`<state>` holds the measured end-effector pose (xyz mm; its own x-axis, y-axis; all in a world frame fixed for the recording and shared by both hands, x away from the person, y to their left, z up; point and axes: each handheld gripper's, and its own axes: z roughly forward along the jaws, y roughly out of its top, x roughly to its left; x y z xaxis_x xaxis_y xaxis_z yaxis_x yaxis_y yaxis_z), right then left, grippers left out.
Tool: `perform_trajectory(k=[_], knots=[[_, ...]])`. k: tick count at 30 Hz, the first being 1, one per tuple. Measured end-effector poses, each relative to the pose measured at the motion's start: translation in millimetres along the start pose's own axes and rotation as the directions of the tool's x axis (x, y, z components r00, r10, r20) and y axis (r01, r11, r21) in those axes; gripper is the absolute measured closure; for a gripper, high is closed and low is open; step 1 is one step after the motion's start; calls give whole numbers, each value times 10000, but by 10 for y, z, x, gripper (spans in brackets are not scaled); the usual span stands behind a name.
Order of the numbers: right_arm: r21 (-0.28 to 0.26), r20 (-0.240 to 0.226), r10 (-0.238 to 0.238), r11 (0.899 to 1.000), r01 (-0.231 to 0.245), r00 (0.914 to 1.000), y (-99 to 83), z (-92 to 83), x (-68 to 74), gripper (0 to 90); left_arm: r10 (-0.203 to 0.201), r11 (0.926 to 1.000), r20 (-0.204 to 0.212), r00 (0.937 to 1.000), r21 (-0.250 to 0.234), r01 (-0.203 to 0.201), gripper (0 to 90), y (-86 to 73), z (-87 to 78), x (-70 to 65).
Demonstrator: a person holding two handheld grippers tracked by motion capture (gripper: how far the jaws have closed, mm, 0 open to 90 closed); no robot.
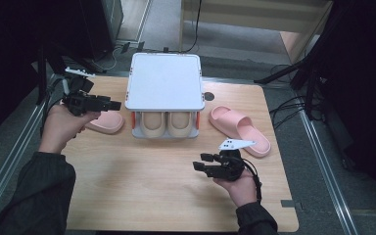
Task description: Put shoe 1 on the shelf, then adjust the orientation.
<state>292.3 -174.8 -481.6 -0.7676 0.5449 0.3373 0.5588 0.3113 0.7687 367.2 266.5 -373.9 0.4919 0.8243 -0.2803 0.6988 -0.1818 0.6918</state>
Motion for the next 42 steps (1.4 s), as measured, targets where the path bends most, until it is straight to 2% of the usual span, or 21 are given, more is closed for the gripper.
perform_trajectory(k=[2, 5, 7, 8, 10, 13, 17, 20, 26, 27, 32, 35, 40, 42], knots=[[-105, -35, 108, 9999, -108, 9999, 13, -17, -10, 499, -153, 9999, -59, 9999, 9, 153, 456, -55, 12, 62], [-354, -155, 53, 9994, -58, 9999, 67, -17, 1, 501, -368, 9992, -144, 9992, 132, 370, 564, -125, 44, 138], [-318, -206, -69, 9995, 63, 9998, 85, -3, 13, 504, -371, 9993, -264, 9990, 64, 373, 595, -180, 67, 200], [-299, -206, -189, 9994, 183, 9996, 92, 10, 15, 504, -434, 9990, -321, 9985, 57, 436, 630, -206, 79, 228], [-186, -230, -140, 9997, 135, 9996, 97, 26, 23, 502, -567, 9984, -435, 9974, 25, 569, 702, -251, 101, 286], [-112, -240, -221, 9997, 218, 9995, 91, 39, 34, 502, -844, 9956, -703, 9940, 359, 871, 788, -323, 158, 403], [33, -254, -204, 9998, 205, 9995, 83, 65, 35, 503, -1139, 9928, -1075, 9877, 254, 1173, 884, -383, 205, 544], [188, -217, -212, 9996, 216, 9995, 69, 80, 42, 503, -1294, 9897, -1455, 9809, 415, 1367, 895, -442, 284, 678], [198, -40, -233, 9995, 233, 9997, 46, 55, 42, 501, -1436, 9877, -1963, 9700, 329, 1529, 894, -513, 415, 869], [228, -19, -202, 9995, 203, 9998, 37, 55, 38, 500, -1579, 9853, -2100, 9649, 312, 1680, 894, -529, 452, 929], [356, -4, -204, 9992, 204, 9998, 5, 57, 52, 500, -1891, 9779, -2356, 9533, 434, 2047, 894, -610, 574, 1092], [484, 107, -288, 9984, 283, 9995, -9, 56, 70, 498, -1942, 9766, -2404, 9510, 440, 2105, 893, -646, 618, 1144], [410, 243, -355, 9986, 345, 9991, -9, 32, 66, 498, -1996, 9735, -2622, 9441, 567, 2216, 891, -718, 663, 1231], [390, 259, -345, 9987, 335, 9991, -5, 28, 59, 498, -2148, 9715, -2432, 9459, 458, 2324, 891, -755, 646, 1268]])
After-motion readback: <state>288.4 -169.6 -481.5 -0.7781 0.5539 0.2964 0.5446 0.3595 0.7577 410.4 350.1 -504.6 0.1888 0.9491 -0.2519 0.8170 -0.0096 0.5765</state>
